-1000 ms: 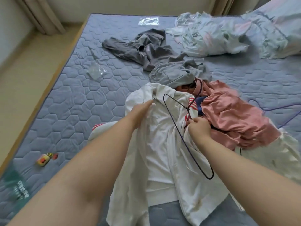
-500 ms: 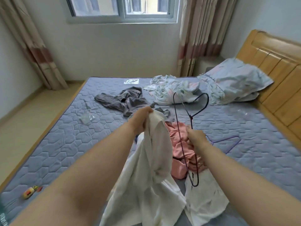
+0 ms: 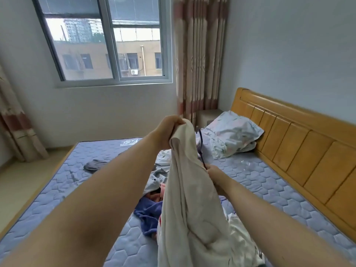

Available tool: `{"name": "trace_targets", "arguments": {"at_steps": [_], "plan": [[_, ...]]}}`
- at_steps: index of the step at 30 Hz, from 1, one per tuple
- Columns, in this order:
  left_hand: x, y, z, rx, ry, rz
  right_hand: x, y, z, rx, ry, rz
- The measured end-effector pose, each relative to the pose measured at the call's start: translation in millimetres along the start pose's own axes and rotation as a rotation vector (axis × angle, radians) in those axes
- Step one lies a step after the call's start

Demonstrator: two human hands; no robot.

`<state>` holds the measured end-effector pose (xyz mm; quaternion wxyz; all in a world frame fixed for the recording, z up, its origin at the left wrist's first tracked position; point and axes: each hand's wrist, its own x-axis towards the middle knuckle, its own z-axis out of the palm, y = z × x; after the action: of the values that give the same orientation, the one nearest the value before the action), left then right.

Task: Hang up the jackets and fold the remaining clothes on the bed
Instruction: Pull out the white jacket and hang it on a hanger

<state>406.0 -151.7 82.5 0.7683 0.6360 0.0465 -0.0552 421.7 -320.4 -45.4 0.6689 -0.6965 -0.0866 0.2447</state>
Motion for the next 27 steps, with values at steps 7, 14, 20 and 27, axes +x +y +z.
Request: {"name": "trace_targets", "arguments": {"at_steps": [7,14,20,27], "plan": [[-13,21,3,0.030,-0.011,0.025,-28,-15,14,-0.132,0.145,0.024],[-20,41,-75,0.374,0.110,0.096,-37,-86,-4,0.091,0.624,-0.213],[-29,58,-56,1.332,-0.051,0.125,-54,-179,10,-0.129,0.741,-0.471],[-13,40,22,0.958,-0.042,0.511,-66,-184,17,-0.397,0.815,-0.477]]}}
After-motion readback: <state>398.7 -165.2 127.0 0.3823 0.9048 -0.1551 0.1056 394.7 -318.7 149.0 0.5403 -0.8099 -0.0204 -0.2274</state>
